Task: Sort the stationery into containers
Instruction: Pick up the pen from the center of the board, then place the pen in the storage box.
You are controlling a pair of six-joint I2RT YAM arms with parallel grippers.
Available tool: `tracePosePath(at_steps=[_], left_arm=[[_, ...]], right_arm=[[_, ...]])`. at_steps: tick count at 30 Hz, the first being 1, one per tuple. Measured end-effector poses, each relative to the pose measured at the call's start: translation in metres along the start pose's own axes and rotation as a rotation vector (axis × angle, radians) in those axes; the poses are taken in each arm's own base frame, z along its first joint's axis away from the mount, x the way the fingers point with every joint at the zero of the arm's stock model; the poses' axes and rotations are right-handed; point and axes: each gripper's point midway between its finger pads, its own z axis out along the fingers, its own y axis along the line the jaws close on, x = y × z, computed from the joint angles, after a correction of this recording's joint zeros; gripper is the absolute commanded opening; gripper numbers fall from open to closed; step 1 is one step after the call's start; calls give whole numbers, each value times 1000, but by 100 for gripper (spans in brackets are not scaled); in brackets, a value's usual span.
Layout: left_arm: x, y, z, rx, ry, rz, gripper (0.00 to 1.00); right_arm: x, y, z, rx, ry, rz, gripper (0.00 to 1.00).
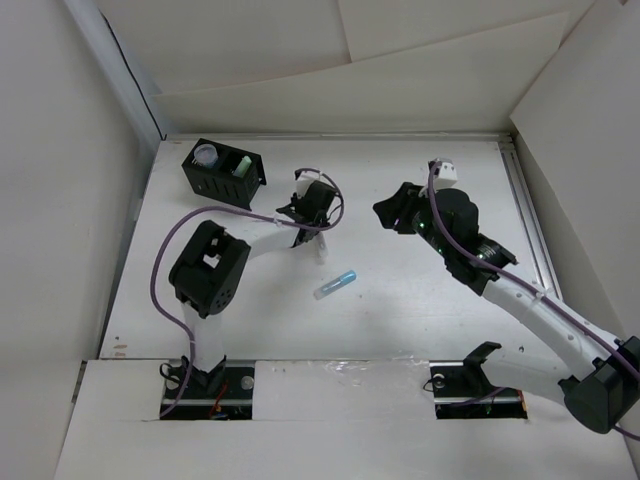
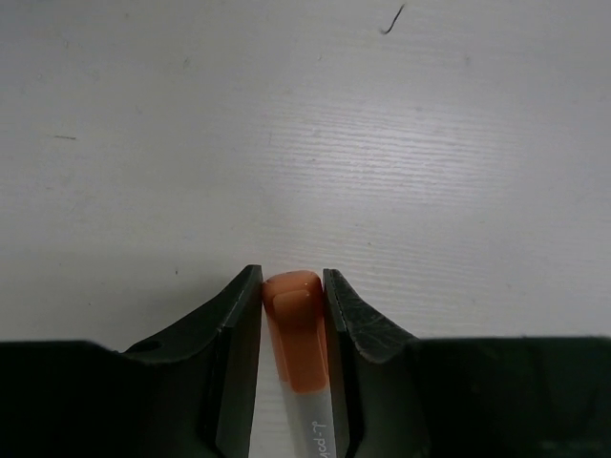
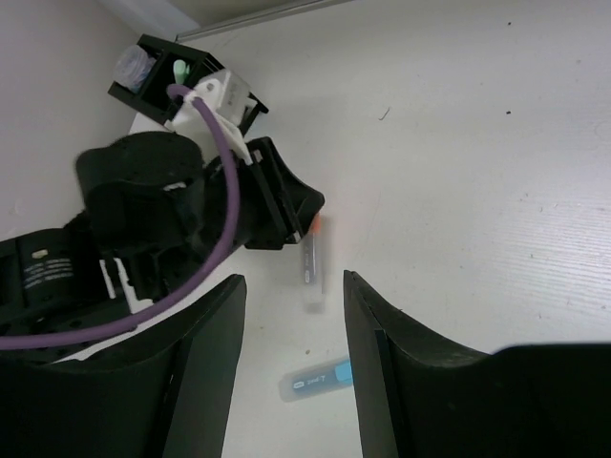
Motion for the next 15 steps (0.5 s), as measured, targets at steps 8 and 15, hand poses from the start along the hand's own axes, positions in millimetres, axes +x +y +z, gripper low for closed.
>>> tracePosePath(at_steps=[8, 15], left_arm=[[-89, 25, -29, 55, -146, -157, 5], [-196, 122, -35, -64, -338, -348, 5]], right_arm=[[-1, 0, 0, -1, -2, 0, 51], [-1, 1, -1, -2, -2, 0, 51]])
